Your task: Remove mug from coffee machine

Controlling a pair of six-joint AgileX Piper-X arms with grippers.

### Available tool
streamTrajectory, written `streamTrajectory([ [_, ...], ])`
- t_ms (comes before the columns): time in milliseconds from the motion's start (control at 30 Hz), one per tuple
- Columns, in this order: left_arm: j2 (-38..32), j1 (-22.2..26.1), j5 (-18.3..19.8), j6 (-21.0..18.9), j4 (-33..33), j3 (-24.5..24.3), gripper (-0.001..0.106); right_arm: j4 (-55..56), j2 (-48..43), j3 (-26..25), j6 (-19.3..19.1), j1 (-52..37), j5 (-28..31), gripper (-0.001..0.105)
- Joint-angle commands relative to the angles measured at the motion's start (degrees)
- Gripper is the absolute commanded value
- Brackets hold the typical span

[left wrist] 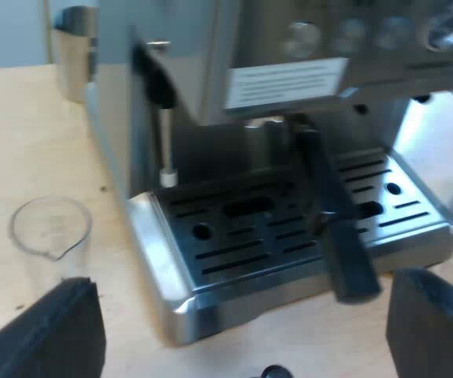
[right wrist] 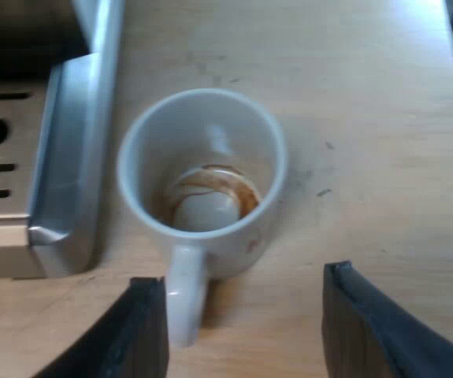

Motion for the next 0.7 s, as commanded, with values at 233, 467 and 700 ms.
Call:
streamTrajectory([
  [233, -1.13, 1.06, 0.89, 3.91, 4.76, -0.63, 0.087, 3.77, -3.30, -0.43, -1.14, -13.30, 0.36, 0.044],
  [467, -5.10, 1.06, 1.02, 4.76, 5.44, -0.63, 0.087, 8.33, -11.78, -0.31, -10.89, -14.42, -0.65, 0.044],
  [700, -11.47, 1.06, 1.01, 4.76, 5.90, -0.63, 0.087, 8.33, -22.97, 0.16, -9.62, -14.10, -2.57, 0.044],
])
